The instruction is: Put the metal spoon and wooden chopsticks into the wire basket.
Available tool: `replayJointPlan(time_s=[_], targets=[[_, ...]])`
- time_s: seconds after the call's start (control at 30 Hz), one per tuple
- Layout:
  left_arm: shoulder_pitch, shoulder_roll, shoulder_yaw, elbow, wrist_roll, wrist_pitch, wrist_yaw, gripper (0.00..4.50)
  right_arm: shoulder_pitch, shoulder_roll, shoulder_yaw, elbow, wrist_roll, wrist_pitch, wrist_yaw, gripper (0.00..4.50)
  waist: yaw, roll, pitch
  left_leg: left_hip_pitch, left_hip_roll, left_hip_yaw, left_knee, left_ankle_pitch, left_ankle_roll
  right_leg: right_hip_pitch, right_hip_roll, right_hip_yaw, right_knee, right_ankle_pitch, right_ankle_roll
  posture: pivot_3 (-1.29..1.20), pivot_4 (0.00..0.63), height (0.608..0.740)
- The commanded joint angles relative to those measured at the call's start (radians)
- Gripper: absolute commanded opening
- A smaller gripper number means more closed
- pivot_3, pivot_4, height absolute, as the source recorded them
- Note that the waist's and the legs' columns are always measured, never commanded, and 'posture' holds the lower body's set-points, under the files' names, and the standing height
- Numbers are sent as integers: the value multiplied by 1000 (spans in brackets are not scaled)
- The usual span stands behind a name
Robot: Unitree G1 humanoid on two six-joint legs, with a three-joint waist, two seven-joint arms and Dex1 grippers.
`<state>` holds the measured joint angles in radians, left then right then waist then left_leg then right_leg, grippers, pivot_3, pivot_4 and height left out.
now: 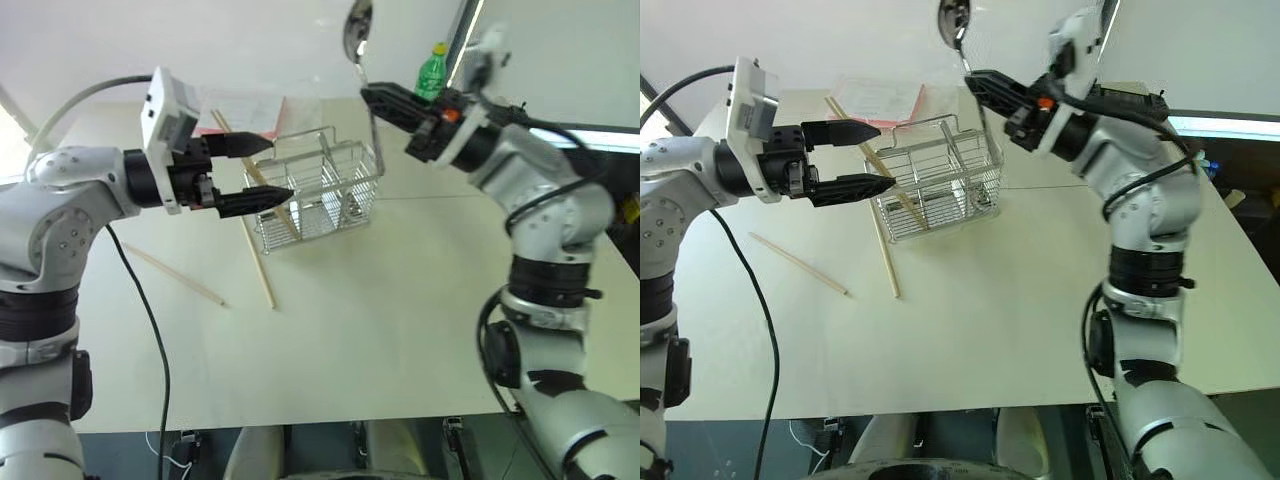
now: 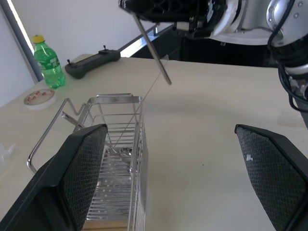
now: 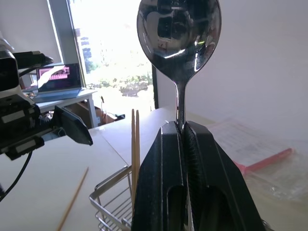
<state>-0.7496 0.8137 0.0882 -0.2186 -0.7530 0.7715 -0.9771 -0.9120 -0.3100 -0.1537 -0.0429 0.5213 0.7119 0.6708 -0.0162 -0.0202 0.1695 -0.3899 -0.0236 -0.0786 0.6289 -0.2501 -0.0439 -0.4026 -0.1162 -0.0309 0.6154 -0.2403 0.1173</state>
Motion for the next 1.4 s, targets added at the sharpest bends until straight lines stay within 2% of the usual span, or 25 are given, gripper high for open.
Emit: replayJointPlan(time_s=[0.03,0.23,0.4,0.53,0.7,0.83,1.0,1.03,1.23,1.4], targets=[[-22,8,37,-25,-3,-13,7,4500,-26,47,25,56,-51,-119,-56,19,-1,0,0,0,0,0,0,0,0,0,0,0,0,0,0,0,150,690],[9,27,59,-47,-4,-3,17,4500,-91,124,24,282,-114,-305,-126,19,-3,0,0,0,0,0,0,0,0,0,0,0,0,0,0,0,150,690],[29,39,76,-66,-4,0,35,4500,-128,134,36,453,-178,-467,-144,19,-3,0,0,0,0,0,0,0,0,-1,1,0,0,0,0,0,150,690],[28,41,85,-67,-8,5,46,4500,-123,129,44,531,-205,-519,-143,19,-4,0,0,0,0,0,0,0,0,0,1,0,0,0,0,0,150,690],[23,38,81,-65,-7,2,53,4500,-98,124,44,559,-214,-493,-155,19,-4,0,0,0,0,0,0,0,0,-1,1,0,0,0,0,0,150,690],[7,31,71,-50,0,-6,52,4500,-54,124,50,511,-213,-462,-155,1492,-4,0,0,0,0,0,0,0,0,0,1,0,1,0,-1,0,150,690],[-16,22,56,-23,15,-21,43,4500,-11,116,47,444,-218,-425,-175,4143,-4,0,0,1,1,0,0,0,0,0,2,0,1,0,-1,0,150,690],[-21,20,51,-15,19,-26,40,4500,-3,111,45,428,-220,-417,-182,4430,-4,0,0,1,1,0,0,0,0,0,2,0,1,0,-1,0,150,690],[-47,3,38,16,44,-41,27,4500,12,52,21,335,-204,-358,-193,4430,-3,0,0,1,1,0,0,1,0,0,2,0,2,0,-1,0,150,690],[-54,-1,42,27,56,-42,22,4500,-23,-75,-30,211,-135,-250,-141,4430,0,0,0,0,1,0,0,0,0,0,2,0,1,0,-1,0,150,690]])
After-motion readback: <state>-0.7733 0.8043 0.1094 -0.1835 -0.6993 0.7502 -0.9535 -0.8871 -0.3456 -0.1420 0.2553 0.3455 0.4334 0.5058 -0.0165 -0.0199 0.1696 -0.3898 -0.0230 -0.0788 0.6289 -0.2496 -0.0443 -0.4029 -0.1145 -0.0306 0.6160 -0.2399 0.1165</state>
